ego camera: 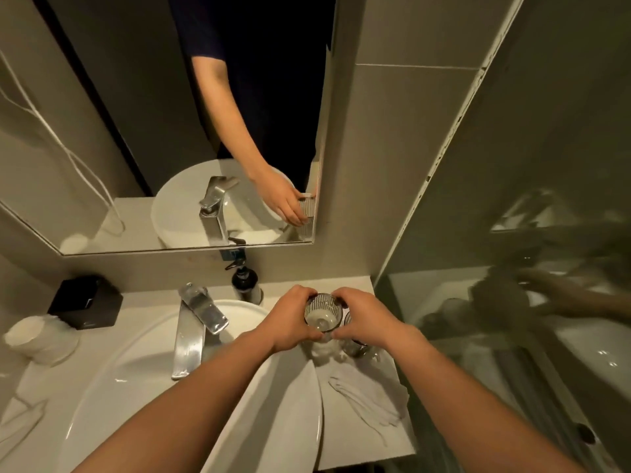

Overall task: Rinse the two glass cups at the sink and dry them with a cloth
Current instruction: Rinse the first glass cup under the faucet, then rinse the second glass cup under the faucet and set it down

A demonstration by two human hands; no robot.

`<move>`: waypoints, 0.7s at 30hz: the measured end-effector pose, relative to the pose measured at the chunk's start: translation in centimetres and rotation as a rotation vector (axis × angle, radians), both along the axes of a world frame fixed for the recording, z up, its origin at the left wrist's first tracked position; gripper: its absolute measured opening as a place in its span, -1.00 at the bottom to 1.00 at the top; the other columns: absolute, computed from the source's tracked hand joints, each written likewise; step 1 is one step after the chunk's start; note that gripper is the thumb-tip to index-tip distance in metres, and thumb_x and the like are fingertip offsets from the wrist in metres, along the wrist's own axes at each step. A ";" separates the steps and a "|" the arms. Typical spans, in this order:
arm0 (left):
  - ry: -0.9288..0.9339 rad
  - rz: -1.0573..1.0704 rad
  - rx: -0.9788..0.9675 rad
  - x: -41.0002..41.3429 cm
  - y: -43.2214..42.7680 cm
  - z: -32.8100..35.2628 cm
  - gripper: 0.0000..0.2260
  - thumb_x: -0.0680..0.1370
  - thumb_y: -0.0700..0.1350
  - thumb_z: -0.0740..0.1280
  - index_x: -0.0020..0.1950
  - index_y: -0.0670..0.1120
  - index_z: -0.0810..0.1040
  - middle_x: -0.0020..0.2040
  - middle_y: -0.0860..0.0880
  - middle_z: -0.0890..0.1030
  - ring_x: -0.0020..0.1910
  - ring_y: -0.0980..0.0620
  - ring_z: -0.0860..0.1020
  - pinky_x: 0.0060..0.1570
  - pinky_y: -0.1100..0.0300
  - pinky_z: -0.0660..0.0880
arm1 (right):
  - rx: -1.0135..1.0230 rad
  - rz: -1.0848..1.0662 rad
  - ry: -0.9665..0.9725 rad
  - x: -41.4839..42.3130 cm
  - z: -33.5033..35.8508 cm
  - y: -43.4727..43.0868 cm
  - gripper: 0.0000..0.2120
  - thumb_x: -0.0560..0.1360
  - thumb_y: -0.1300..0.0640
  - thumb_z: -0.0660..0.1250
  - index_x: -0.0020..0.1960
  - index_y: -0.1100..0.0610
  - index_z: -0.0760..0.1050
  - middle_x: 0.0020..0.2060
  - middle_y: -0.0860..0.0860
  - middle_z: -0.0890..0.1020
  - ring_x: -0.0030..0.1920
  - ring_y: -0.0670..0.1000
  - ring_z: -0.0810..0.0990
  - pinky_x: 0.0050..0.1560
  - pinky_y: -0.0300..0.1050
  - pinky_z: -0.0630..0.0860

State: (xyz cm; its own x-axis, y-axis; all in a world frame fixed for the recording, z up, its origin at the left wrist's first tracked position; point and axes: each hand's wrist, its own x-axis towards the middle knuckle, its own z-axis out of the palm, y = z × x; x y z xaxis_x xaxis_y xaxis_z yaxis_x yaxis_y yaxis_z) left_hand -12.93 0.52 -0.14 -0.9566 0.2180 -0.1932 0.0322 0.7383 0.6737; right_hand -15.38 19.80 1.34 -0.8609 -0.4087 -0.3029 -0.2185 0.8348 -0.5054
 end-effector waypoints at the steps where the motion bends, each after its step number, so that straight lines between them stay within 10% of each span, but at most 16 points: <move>1: -0.019 0.011 0.000 -0.1 0.1 -0.7 -0.30 0.25 0.03 0.70 0.31 -0.10 0.55 0.16 -0.08 0.55 0.11 -0.06 0.55 0.09 0.13 0.50 | 0.023 0.012 -0.003 -0.4 -0.7 -0.1 -0.30 0.21 -0.15 0.65 0.26 0.01 0.51 0.09 -0.04 0.64 0.08 0.02 0.60 0.16 0.04 0.57; 16: -0.080 0.018 -0.183 -0.5 -0.2 -5.8 -0.28 0.18 0.21 0.66 0.25 0.00 0.54 0.12 -0.01 0.57 0.11 -0.06 0.53 0.07 0.06 0.49 | 0.198 0.093 0.010 -1.4 -4.9 -1.7 -0.33 0.28 -0.13 0.61 0.30 0.00 0.46 0.13 0.01 0.64 0.14 0.11 0.59 0.21 0.05 0.49; 21: -0.009 -0.052 -0.216 -0.4 0.4 -5.1 0.02 0.27 0.28 0.58 0.58 -0.13 0.28 0.45 -0.10 0.42 0.44 -0.12 0.37 0.45 0.02 0.34 | 0.120 -0.061 0.050 -0.5 -3.1 1.7 -0.10 0.35 -0.13 0.60 0.56 0.02 0.26 0.48 -0.01 0.44 0.48 0.07 0.38 0.48 -0.01 0.28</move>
State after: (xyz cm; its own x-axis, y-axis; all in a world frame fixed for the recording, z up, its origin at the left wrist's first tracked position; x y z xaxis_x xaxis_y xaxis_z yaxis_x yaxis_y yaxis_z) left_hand -13.35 0.88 -5.25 -0.9431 0.2200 -0.2492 0.0690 0.8628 0.5009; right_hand -15.89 21.47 -1.75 -0.8983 -0.3190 -0.3023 -0.1884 0.9010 -0.3907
